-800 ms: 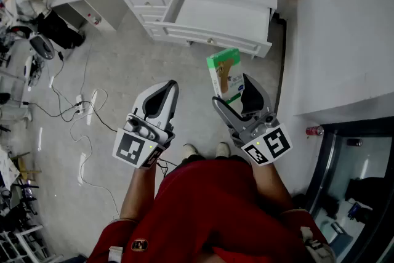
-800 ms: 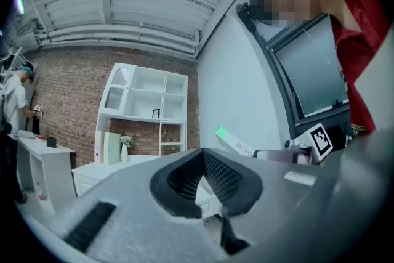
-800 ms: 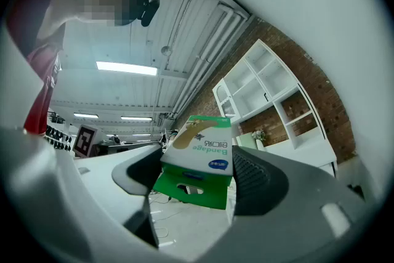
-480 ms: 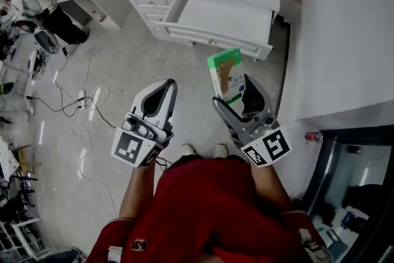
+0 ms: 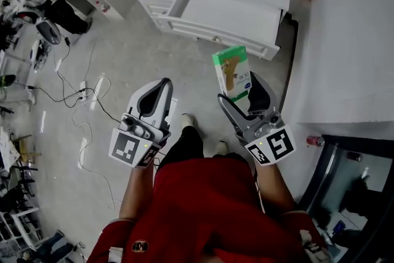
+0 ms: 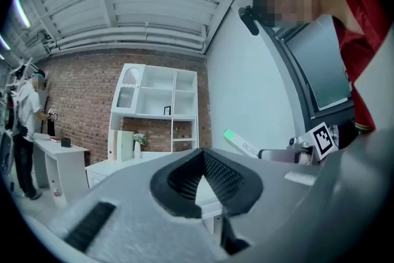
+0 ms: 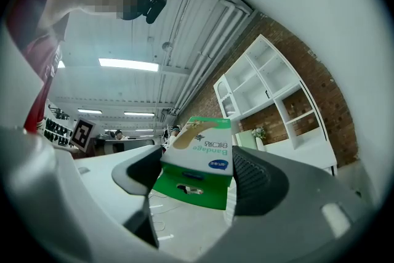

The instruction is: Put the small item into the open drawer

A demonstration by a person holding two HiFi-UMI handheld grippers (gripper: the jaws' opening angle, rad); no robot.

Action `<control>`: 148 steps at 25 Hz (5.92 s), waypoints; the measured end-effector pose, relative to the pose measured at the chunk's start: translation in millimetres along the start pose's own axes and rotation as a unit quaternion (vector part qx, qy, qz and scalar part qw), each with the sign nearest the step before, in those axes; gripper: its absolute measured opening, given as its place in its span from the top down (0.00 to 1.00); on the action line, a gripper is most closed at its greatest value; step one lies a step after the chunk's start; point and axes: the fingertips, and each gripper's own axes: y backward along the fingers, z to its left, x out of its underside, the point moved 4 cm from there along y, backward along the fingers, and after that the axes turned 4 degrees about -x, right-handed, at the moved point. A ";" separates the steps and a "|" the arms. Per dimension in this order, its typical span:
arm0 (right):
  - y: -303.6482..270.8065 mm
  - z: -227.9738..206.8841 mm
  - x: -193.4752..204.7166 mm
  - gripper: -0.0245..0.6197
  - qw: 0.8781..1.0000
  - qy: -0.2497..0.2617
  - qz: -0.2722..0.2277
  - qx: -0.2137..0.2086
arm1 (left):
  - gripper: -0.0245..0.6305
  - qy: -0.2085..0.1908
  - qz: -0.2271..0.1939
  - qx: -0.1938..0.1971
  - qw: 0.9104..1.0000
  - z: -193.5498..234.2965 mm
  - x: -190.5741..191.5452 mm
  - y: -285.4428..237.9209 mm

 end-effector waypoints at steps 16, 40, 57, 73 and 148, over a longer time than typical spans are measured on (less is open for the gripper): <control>-202.5 -84.1 15.8 0.40 0.993 0.078 0.074 0.044 | 0.96 0.045 -0.045 0.025 0.998 216.1 4.7 -112.1; -351.1 -282.9 131.4 0.40 0.963 0.084 0.250 0.060 | 0.96 0.060 0.002 0.016 0.998 353.3 43.5 -252.8; -374.4 -399.8 309.0 0.40 0.907 0.026 0.419 0.017 | 0.96 0.019 0.078 -0.105 0.991 375.6 52.9 -296.4; -388.2 -459.8 363.3 0.40 0.887 0.037 0.454 0.073 | 0.96 0.017 0.119 -0.146 0.982 381.9 69.1 -288.0; -333.5 -179.0 52.2 0.95 0.988 0.110 0.106 0.037 | 0.96 0.040 0.009 0.128 0.991 262.7 49.9 -268.0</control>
